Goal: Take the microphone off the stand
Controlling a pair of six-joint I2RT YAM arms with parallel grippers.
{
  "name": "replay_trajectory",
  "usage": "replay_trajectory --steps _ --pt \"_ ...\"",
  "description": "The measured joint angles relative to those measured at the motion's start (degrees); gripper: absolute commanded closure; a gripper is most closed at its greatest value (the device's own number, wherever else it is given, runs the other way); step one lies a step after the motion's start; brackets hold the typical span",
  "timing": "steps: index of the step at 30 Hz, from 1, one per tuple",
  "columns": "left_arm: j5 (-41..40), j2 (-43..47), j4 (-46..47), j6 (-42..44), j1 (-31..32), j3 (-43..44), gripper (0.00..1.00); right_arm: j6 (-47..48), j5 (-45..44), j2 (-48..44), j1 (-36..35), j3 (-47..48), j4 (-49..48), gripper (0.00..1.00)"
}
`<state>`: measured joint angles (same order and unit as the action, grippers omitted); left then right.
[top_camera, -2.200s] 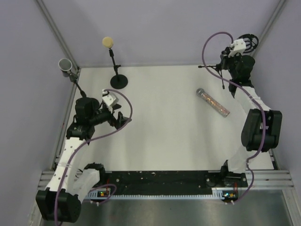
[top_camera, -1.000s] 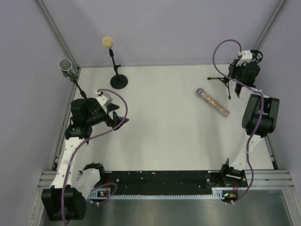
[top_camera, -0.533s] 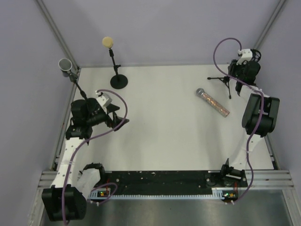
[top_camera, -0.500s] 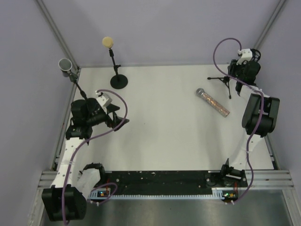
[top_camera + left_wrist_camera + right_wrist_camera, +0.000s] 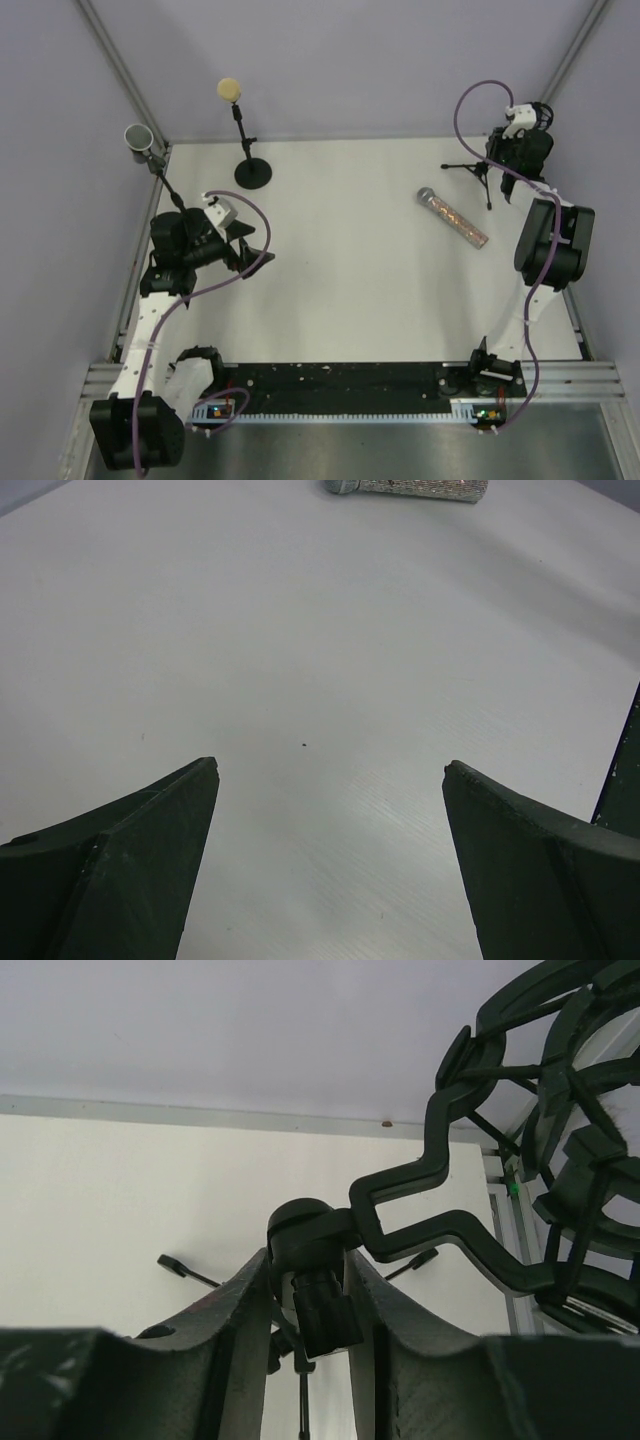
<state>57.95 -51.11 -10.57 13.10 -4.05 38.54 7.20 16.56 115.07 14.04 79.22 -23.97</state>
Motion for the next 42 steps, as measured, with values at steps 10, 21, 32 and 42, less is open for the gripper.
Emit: replay_trajectory --steps 10,21,32,42 --pt "0.9 0.0 0.4 -1.1 -0.5 -0.6 0.01 -0.8 -1.7 0.3 0.0 0.0 -0.7 0.66" --pt "1.2 0.4 0.8 -1.5 -0.9 -0.8 0.01 -0.9 -3.8 0.7 0.0 0.2 -1.1 0.66" --pt "1.4 0.4 1.2 -2.1 -1.1 -1.3 0.01 0.6 -5.0 1.7 0.1 1.2 0.7 0.15" --pt "-0.6 1.3 4.2 -4.5 -1.2 -1.7 0.01 4.7 -4.0 -12.5 0.1 -10.9 12.5 0.09"
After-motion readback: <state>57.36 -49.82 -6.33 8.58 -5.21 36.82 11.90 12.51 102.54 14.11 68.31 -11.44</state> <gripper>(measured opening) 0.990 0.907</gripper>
